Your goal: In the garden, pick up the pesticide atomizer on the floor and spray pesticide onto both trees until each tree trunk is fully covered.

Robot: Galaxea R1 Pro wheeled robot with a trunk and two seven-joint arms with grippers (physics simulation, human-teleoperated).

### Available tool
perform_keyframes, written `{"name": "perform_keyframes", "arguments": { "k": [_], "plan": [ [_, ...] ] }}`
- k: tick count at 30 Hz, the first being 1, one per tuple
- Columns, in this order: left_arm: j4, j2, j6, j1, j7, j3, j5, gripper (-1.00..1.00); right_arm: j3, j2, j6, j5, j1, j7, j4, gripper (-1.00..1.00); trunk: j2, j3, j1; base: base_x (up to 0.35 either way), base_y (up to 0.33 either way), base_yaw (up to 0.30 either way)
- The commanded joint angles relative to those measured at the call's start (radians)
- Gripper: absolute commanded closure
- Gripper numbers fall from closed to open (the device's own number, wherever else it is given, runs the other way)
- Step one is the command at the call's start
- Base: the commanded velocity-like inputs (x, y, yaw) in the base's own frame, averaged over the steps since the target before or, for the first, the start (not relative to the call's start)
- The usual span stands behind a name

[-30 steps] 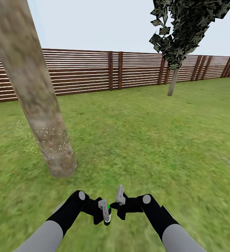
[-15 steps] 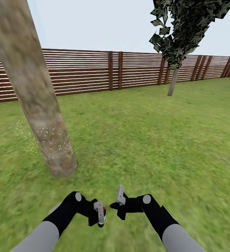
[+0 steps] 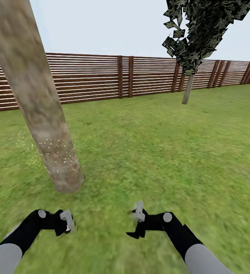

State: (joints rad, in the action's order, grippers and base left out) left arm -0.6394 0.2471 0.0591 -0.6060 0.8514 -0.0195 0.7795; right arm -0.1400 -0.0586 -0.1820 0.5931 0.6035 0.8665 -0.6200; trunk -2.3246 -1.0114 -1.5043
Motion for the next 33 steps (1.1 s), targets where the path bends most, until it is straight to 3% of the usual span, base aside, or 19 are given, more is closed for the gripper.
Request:
{"name": "perform_keyframes", "arguments": {
  "k": [1,2,3,5,6,8,10,12,15,19,25,33],
  "plan": [
    [0.006,-0.004,0.005,0.003,-0.051,-0.092,-0.011,1.0,0.002,0.03,-0.007,0.007,-0.001,-0.049,0.006,-1.0,0.0,-0.001,0.0,0.0,0.0,0.0],
    [0.027,-0.007,0.004,0.006,-0.097,-0.174,-0.031,1.0,0.01,0.053,-0.007,0.006,-0.002,-0.113,0.03,-1.0,0.0,-0.001,0.0,0.0,0.0,0.0],
    [0.066,-0.008,0.001,0.008,-0.14,-0.277,-0.073,1.0,0.041,0.066,-0.009,0.005,-0.003,-0.216,0.085,-1.0,0.0,-0.001,0.0,0.0,0.0,0.0],
    [0.137,-0.006,-0.028,0.035,-0.222,-0.478,-0.168,1.0,0.156,0.071,-0.015,0.002,-0.005,-0.463,0.247,-1.0,0.0,-0.001,0.0,0.0,0.0,0.0],
    [0.148,-0.007,-0.066,0.058,-0.26,-0.535,-0.188,1.0,0.203,0.071,-0.029,-0.001,-0.005,-0.552,0.303,-1.0,0.0,-0.001,0.0,0.0,0.0,0.0],
    [0.179,-0.013,-0.205,0.133,-0.436,-0.674,-0.224,1.0,0.333,0.072,-0.158,-0.044,-0.018,-0.836,0.438,-1.0,0.0,-0.001,0.0,0.0,0.0,0.0],
    [0.235,-0.033,-0.308,0.195,-0.623,-0.768,-0.265,1.0,0.381,0.072,-0.358,-0.079,-0.064,-1.119,0.522,-1.0,0.0,-0.001,0.0,0.0,0.0,0.0],
    [0.269,-0.039,-0.409,0.244,-0.684,-0.796,-0.288,1.0,0.39,0.071,-0.46,-0.086,-0.115,-1.252,0.546,-1.0,0.0,-0.001,0.0,0.0,0.0,0.0],
    [0.351,-0.04,-0.504,0.292,-0.703,-0.804,-0.293,1.0,0.392,0.059,-0.533,-0.081,-0.148,-1.295,0.569,-1.0,0.0,-0.001,0.0,0.0,0.0,0.0],
    [0.448,-0.04,-0.515,0.299,-0.706,-0.804,-0.29,1.0,0.393,0.038,-0.542,-0.079,-0.173,-1.303,0.591,-1.0,0.0,-0.001,0.0,0.0,0.0,0.0],
    [0.474,-0.04,-0.514,0.299,-0.706,-0.804,-0.291,1.0,0.393,0.038,-0.541,-0.08,-0.182,-1.303,0.593,-1.0,0.0,-0.001,0.0,0.0,0.0,0.0],
    [0.474,-0.037,-0.514,0.301,-0.707,-0.806,-0.293,1.0,0.393,0.034,-0.54,-0.081,-0.235,-1.302,0.594,-1.0,0.0,-0.001,0.0,0.0,0.0,0.0]
  ]
}}
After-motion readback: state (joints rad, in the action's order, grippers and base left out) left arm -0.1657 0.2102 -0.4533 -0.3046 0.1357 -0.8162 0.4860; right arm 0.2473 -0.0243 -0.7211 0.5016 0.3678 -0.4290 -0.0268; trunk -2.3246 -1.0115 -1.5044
